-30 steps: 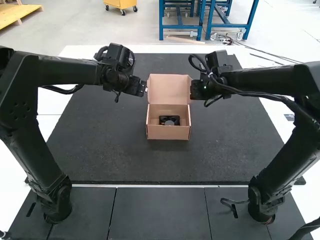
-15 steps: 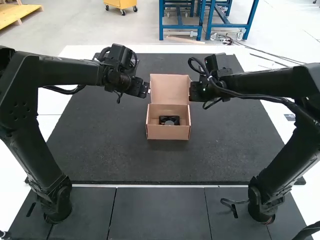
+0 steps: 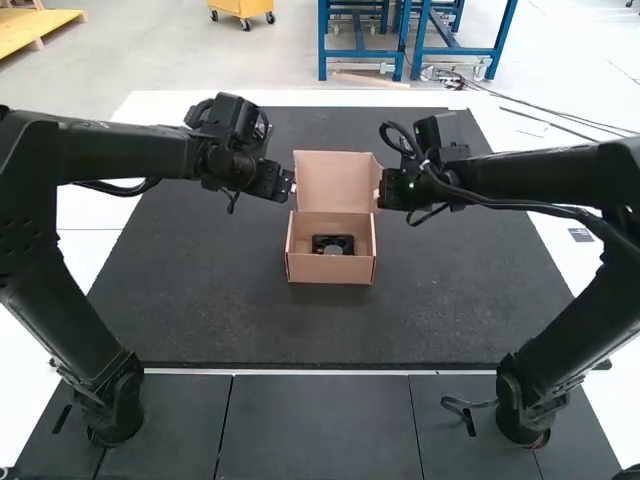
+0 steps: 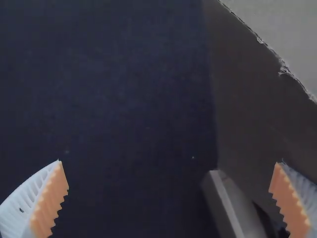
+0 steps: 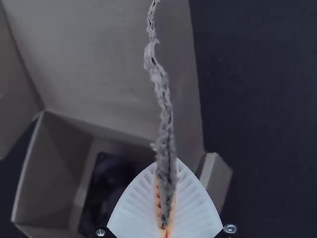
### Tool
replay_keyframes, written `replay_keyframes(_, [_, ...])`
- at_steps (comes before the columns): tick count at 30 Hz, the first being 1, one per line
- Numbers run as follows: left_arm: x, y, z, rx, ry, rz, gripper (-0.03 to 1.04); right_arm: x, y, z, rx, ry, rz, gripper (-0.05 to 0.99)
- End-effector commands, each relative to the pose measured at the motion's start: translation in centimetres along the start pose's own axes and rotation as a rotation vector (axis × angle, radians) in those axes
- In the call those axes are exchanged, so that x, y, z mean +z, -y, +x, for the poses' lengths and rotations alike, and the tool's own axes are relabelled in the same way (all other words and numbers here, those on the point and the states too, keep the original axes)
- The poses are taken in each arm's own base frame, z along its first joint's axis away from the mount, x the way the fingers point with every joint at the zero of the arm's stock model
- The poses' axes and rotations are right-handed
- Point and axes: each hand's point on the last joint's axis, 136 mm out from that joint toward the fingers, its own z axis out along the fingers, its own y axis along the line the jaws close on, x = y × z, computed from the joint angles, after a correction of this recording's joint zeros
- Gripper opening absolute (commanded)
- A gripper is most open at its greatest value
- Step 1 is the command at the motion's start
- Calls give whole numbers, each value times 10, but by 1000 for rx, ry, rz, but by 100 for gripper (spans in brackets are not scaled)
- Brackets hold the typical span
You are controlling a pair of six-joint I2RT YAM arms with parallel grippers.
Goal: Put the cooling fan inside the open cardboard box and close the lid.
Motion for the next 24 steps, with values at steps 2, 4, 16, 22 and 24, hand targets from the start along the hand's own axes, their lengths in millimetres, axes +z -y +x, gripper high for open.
replay_keyframes(2, [-12,9,-9,-1,40,33,96,-4,-25,12,11,-36,-101,0])
replay_keyframes(4, [-13,9,-7,-1,38,32,96,-4,-26,10,11,-31,-104,0])
replay_keyframes(16, [-15,9,-7,-3,43,33,96,-10,-31,-3,2,14,-118,9])
replay_keyframes(22, [-15,9,-7,-1,44,34,96,-14,-33,-5,-1,27,-122,12])
replay_keyframes(24, [-15,9,-7,1,46,34,96,-16,-33,-7,-2,31,-123,12])
